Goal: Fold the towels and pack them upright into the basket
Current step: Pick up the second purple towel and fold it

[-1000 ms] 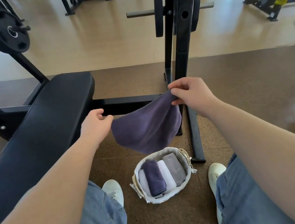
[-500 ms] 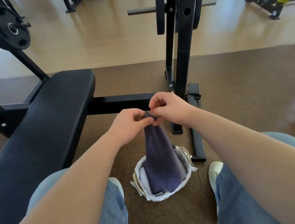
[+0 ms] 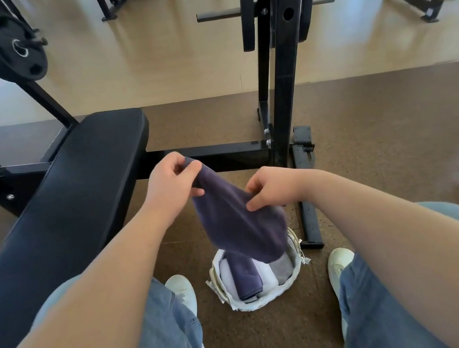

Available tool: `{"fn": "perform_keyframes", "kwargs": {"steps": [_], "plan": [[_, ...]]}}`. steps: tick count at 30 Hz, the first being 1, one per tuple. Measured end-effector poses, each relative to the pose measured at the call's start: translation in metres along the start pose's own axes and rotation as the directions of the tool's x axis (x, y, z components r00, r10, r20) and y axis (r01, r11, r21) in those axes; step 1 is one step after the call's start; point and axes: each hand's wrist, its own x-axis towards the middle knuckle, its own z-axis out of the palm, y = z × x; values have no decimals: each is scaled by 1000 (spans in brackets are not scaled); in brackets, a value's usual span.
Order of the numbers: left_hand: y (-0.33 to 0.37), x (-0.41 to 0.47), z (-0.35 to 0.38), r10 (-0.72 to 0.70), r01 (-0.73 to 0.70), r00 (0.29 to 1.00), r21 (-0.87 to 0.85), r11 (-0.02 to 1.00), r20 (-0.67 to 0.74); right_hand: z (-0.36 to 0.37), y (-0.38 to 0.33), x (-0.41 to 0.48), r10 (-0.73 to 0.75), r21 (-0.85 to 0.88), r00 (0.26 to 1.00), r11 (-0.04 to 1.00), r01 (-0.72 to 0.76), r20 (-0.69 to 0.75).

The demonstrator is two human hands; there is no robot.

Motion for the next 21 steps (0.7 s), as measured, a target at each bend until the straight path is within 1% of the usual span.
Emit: {"fn": "perform_keyframes", "kwargs": {"steps": [2,4,6,7,9,12,14,16,18,21], "plan": [[-1,-2,-5,-14,12,998,-23,1000,-57,1,5,-1,55,-92,998,994,-54,6],[-2,-1,-11,-43,40,992,-25,999,-122,0,12,-1,104,-158,994,982,-106,-18],[-5,-1,-16,-77,78,980,0,997,-182,-3,17,0,133,-188,988,971,-147,-82],[-7,0,-18,-88,94,975,19,995,-203,-6,19,1,147,-173,982,971,-166,-118],[-10,0,-21,-111,119,967,21,993,-229,-10,24,3,181,-105,969,974,-200,-167],[-12,2,-23,-164,166,950,-18,986,-267,-15,27,1,237,-50,949,966,-252,-206],[-13,4,-24,-193,192,939,-34,981,-284,-17,30,-1,268,22,937,963,-270,-224],[-15,7,-25,-217,213,928,-46,976,-303,-18,32,-1,264,133,930,962,-237,-254],[-19,10,-27,-239,239,914,-40,970,-328,-20,35,0,242,249,915,954,-165,-322],[-23,12,-32,-283,276,888,-71,959,-362,-26,35,-2,274,472,866,880,-51,-418]]}}
